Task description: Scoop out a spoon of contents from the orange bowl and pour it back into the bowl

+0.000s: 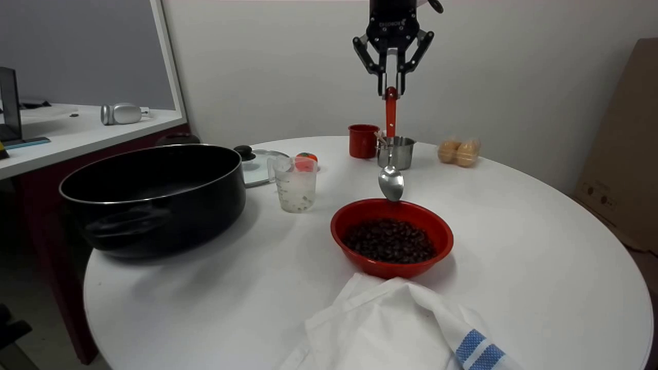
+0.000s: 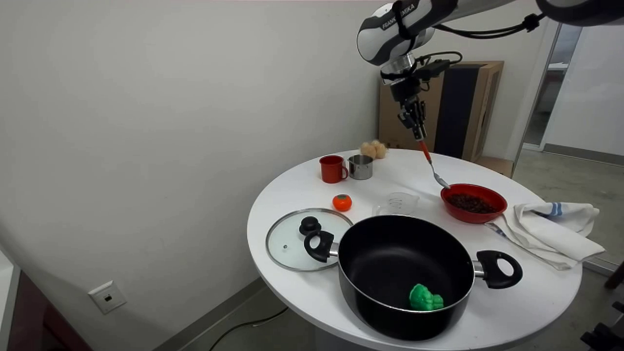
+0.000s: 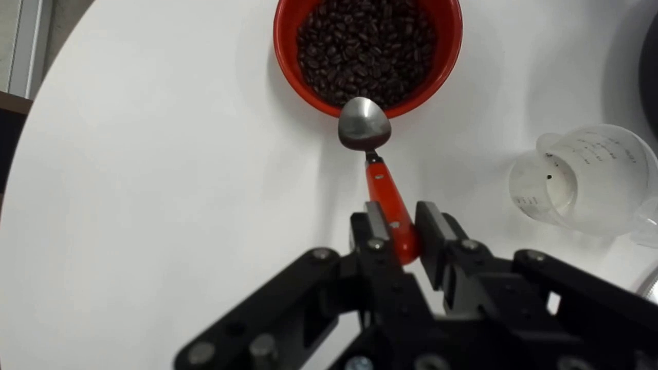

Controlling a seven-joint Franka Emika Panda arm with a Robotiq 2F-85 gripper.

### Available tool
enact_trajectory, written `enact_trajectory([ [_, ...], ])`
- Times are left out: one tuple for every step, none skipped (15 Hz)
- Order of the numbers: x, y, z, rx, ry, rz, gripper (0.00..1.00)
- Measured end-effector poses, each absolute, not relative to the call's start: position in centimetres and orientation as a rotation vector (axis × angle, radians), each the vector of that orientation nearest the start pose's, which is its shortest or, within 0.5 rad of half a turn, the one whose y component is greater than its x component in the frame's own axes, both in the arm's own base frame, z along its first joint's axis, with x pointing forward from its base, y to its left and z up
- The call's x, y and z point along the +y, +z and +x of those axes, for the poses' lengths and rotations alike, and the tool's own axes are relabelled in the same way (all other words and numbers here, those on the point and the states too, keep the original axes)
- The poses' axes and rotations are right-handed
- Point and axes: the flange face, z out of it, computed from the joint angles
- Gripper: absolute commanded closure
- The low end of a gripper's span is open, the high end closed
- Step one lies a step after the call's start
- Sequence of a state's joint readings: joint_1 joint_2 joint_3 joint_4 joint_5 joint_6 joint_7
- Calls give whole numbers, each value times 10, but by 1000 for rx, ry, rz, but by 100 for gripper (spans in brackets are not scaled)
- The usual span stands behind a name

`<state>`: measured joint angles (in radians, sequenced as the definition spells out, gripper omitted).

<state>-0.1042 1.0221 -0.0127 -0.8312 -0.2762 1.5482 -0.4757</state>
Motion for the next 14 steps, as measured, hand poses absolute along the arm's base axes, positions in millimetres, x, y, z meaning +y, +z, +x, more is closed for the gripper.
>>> enact_trajectory([
  [-113, 273, 748, -649, 629, -3199, 95],
  [-113, 269, 747, -648, 639, -3196, 95],
  [-113, 266, 746, -645, 650, -3192, 95],
  [-114, 263, 745, -640, 662, -3188, 95],
  [-114, 259, 743, -633, 673, -3186, 95],
  [-116, 256, 742, -620, 684, -3185, 95],
  [-117, 253, 740, -607, 695, -3184, 95],
  [-119, 250, 738, -596, 707, -3182, 95],
  [-121, 247, 736, -583, 721, -3179, 95],
  [-123, 242, 734, -566, 737, -3177, 95],
  [-126, 237, 731, -548, 754, -3175, 95],
  [-128, 231, 728, -528, 772, -3174, 95],
  [-131, 225, 725, -511, 786, -3175, 95],
  [-134, 219, 722, -493, 792, -3179, 95],
])
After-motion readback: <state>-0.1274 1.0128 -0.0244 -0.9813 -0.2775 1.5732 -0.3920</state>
